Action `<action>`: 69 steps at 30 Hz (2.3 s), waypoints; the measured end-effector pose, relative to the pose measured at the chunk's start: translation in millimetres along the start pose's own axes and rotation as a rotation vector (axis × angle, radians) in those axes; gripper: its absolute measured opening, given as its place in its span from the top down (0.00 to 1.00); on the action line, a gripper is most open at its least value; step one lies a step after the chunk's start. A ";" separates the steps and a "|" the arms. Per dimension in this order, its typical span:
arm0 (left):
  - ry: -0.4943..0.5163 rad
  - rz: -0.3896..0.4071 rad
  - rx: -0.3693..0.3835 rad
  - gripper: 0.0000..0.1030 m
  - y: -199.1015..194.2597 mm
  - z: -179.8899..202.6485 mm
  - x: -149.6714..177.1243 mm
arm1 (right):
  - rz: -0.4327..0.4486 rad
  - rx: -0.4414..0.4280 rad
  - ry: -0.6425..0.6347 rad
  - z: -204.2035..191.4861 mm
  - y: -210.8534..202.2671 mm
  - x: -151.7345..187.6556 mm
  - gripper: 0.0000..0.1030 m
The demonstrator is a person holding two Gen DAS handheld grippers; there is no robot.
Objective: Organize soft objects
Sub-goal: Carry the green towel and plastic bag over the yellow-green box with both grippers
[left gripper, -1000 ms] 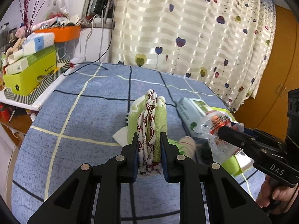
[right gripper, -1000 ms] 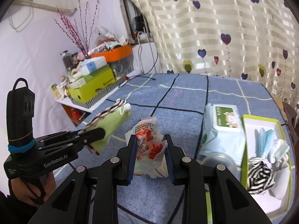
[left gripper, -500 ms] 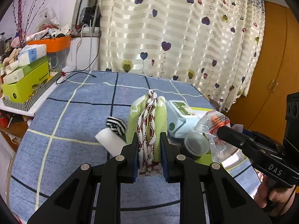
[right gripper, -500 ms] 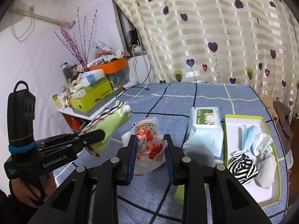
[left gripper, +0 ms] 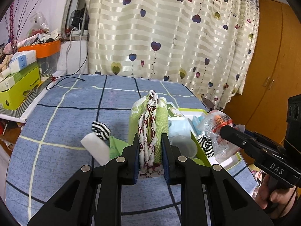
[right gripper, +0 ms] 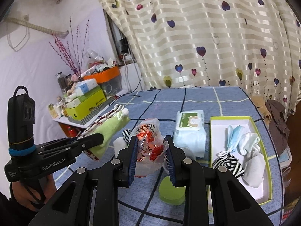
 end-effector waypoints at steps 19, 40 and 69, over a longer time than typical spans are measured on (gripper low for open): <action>0.047 -0.009 0.032 0.80 10.0 26.3 -6.2 | 0.026 0.039 0.049 30.3 -15.6 3.7 0.74; 0.150 -0.028 0.108 0.80 30.4 84.1 -20.2 | 0.043 0.159 0.193 108.0 -43.2 25.1 0.74; 0.265 -0.123 0.185 0.80 65.8 152.8 -13.4 | 0.017 0.213 0.305 163.6 -52.2 59.2 0.74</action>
Point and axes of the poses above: each gripper's, at about its wrist camera, not at the fingertips, and y roughly the way its jaws point, z to its right, x to its underside, the point moved 3 cm from there along y, roughly the way its jaws point, and after that the axes turned 15 degrees about -z, right-handed, at the moved point
